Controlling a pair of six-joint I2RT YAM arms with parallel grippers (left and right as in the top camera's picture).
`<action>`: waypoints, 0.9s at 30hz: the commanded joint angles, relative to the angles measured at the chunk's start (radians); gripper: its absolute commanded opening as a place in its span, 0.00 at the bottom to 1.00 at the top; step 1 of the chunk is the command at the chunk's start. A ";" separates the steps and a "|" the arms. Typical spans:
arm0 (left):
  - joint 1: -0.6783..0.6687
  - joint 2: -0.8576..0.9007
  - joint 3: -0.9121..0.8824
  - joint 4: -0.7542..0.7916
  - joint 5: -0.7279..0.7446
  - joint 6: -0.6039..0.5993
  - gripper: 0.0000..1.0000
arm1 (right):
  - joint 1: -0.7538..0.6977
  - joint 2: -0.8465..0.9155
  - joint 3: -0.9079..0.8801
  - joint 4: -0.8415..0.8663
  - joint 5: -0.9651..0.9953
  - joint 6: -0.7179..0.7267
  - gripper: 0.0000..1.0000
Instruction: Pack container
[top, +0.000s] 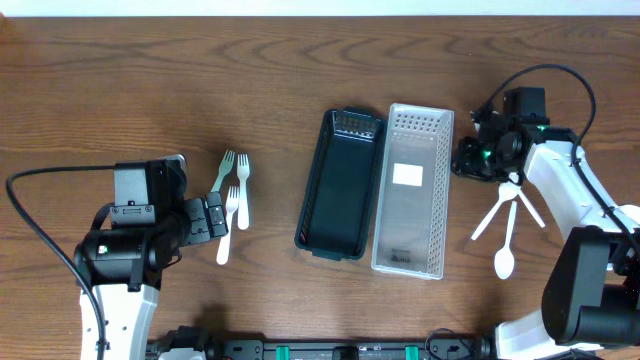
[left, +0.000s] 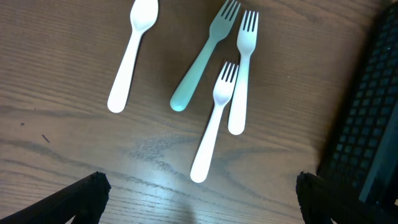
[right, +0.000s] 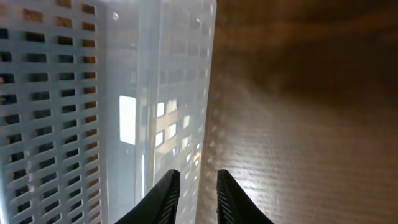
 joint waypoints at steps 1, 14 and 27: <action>0.002 0.000 0.021 -0.004 0.003 -0.006 0.98 | 0.023 0.005 0.013 0.024 -0.043 -0.042 0.25; 0.002 0.000 0.021 -0.004 0.003 -0.006 0.98 | 0.041 0.005 0.013 0.130 -0.032 -0.058 0.33; 0.002 0.000 0.021 -0.001 0.003 -0.006 0.98 | 0.043 0.005 0.013 0.138 0.123 -0.048 0.35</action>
